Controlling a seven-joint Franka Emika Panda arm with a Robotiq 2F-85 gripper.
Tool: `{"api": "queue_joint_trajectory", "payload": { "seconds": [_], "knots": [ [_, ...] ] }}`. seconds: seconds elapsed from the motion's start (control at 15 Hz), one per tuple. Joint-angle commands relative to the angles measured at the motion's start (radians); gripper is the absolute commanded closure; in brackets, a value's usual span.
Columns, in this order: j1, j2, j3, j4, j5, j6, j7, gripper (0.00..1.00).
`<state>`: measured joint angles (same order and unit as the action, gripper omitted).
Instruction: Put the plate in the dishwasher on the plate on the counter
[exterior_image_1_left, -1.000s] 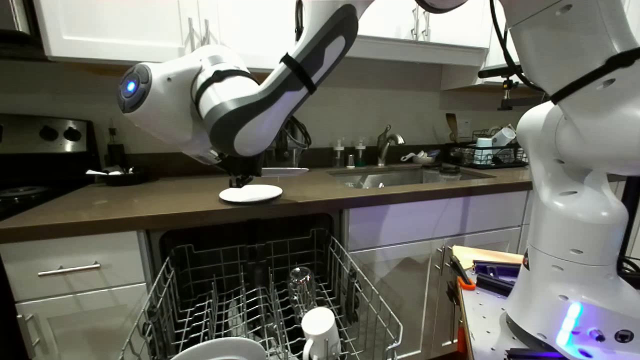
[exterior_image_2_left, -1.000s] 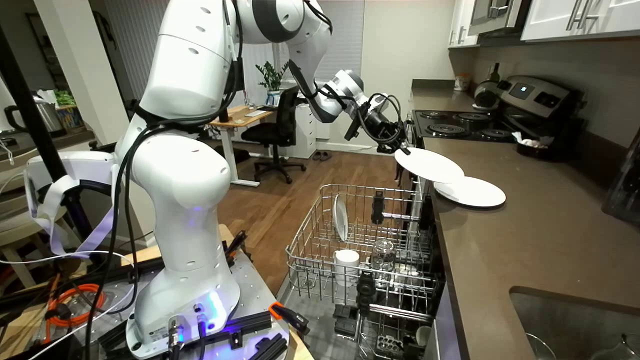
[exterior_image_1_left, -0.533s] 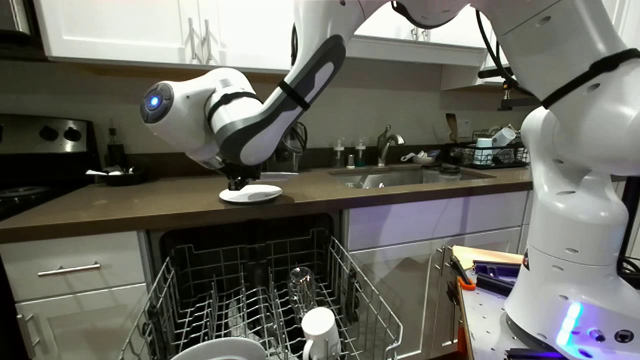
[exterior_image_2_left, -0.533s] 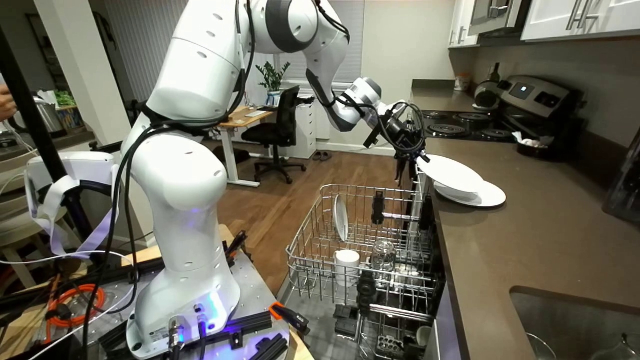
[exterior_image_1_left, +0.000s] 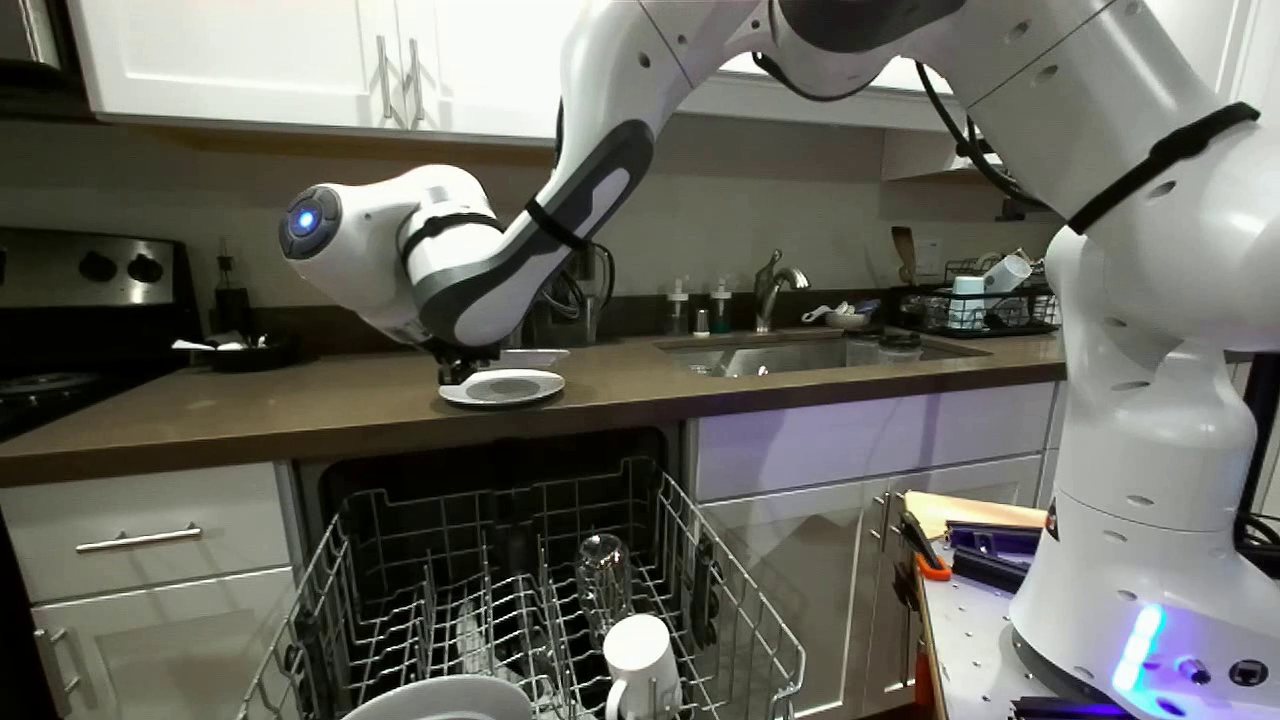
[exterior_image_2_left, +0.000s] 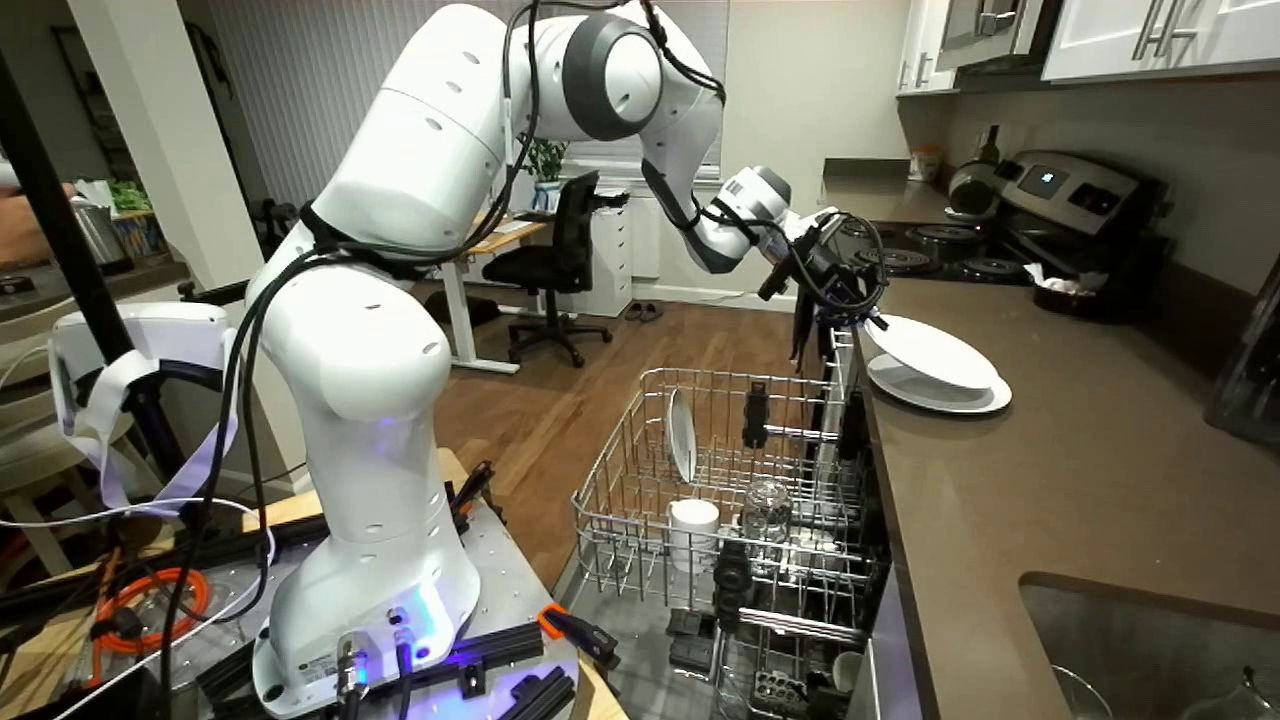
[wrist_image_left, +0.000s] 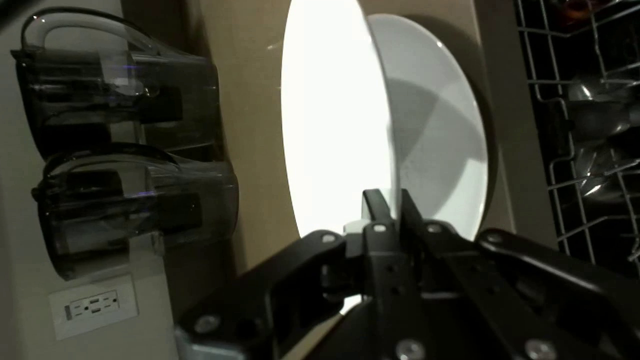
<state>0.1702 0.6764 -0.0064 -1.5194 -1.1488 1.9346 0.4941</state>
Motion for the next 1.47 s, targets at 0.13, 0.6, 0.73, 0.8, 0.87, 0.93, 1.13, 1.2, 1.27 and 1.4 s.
{"api": "queue_joint_trajectory", "payload": {
  "seconds": [0.13,0.6,0.73,0.8,0.87,0.93,1.13,1.2,1.27,1.4],
  "knots": [
    [-0.014,0.091,-0.015,0.138,-0.004,0.039,-0.085,0.95],
    [-0.022,0.165,-0.025,0.223,0.025,0.035,-0.114,0.94],
    [-0.023,0.177,-0.028,0.236,0.029,0.035,-0.115,0.81],
    [-0.024,0.181,-0.028,0.242,0.032,0.035,-0.115,0.73],
    [-0.024,0.186,-0.029,0.246,0.036,0.036,-0.114,0.62],
    [-0.024,0.19,-0.029,0.249,0.039,0.034,-0.114,0.56],
    [-0.022,0.197,-0.031,0.253,0.049,0.026,-0.116,0.4],
    [-0.02,0.197,-0.03,0.252,0.055,0.019,-0.118,0.36],
    [-0.02,0.196,-0.028,0.25,0.06,0.016,-0.121,0.34],
    [-0.02,0.19,-0.021,0.253,0.083,-0.003,-0.137,0.21]
  ]
}}
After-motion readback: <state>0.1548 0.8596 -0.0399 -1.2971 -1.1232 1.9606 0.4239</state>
